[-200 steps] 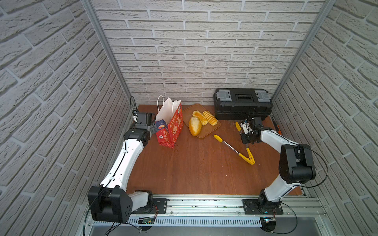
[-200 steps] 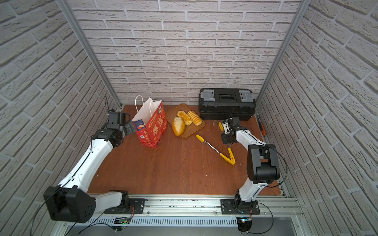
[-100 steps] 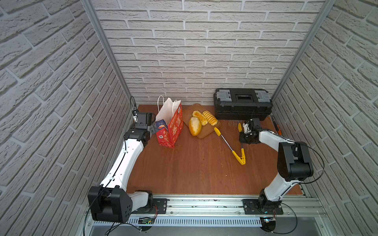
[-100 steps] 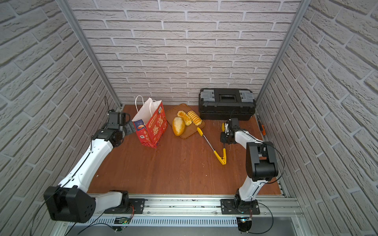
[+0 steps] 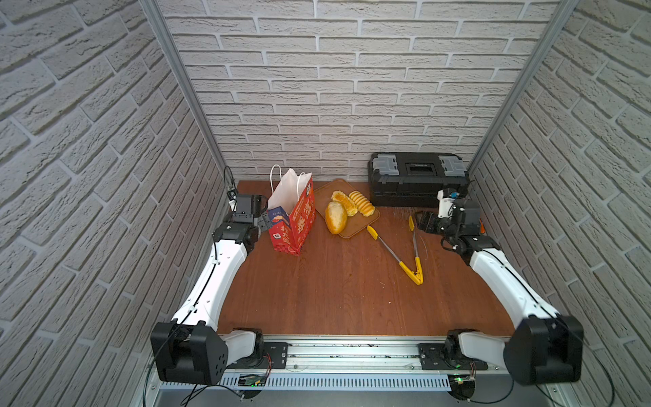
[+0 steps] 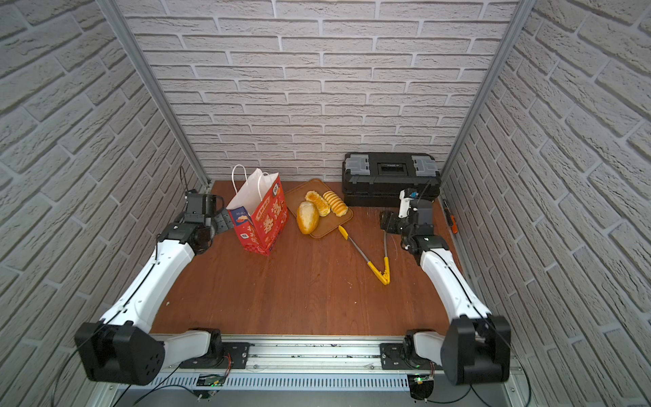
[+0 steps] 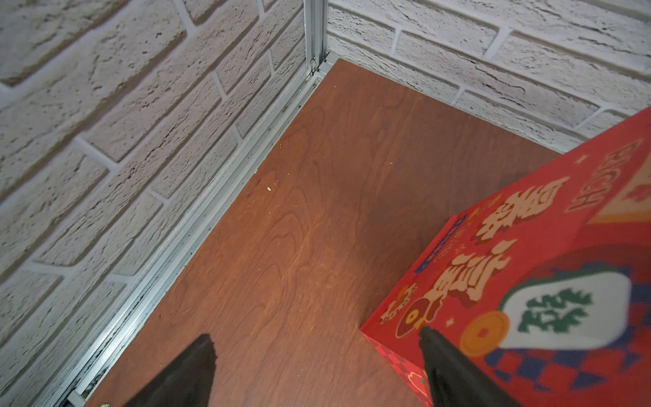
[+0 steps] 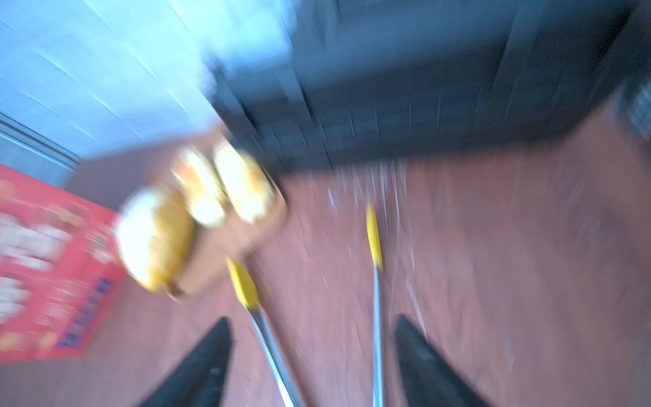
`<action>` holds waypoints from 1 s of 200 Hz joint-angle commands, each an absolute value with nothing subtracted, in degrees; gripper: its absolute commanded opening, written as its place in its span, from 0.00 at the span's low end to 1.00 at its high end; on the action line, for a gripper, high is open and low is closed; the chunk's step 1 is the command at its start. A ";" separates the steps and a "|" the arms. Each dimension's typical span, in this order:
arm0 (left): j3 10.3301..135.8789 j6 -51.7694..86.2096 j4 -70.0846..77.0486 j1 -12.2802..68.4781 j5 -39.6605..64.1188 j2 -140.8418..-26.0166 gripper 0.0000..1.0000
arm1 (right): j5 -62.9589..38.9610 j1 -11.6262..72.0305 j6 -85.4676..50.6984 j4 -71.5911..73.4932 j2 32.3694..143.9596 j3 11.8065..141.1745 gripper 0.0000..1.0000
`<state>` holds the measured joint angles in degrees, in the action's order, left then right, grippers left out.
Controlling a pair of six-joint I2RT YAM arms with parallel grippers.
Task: Pack bread into a paper bag
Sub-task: Place the clamp at the center of the board.
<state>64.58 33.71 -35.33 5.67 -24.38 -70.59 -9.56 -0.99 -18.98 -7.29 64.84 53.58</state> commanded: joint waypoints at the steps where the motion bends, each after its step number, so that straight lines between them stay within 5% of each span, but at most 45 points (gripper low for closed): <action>1: 66.19 34.49 -34.95 5.61 -25.31 -68.78 0.93 | -10.22 -0.88 -28.40 -1.21 59.80 51.51 0.99; 17: 66.56 35.08 -35.32 5.86 -25.14 -68.12 0.93 | -13.63 -0.72 -29.24 13.29 57.84 42.34 1.00; 24: 66.83 35.15 -35.71 6.07 -25.18 -67.66 0.92 | -13.89 0.17 -28.92 16.48 58.09 40.65 0.90; 31: 66.89 35.24 -35.92 6.26 -25.17 -66.97 0.92 | -11.73 0.24 -30.06 10.61 58.12 41.86 0.86; 51: 66.56 35.33 -36.54 6.60 -25.52 -64.77 0.92 | -9.02 1.20 -23.15 -4.92 59.70 44.87 1.00; 81: 64.67 36.14 -36.03 6.64 -25.93 -62.06 0.93 | -6.78 3.33 -13.88 -23.78 66.65 48.28 1.00; 200: 66.00 36.20 -37.36 7.65 -25.93 -63.72 0.92 | 6.23 14.76 -9.75 -34.63 90.09 56.17 1.00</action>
<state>64.66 35.88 -37.50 7.33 -25.04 -63.26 1.06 14.52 -11.11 -32.10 90.59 53.76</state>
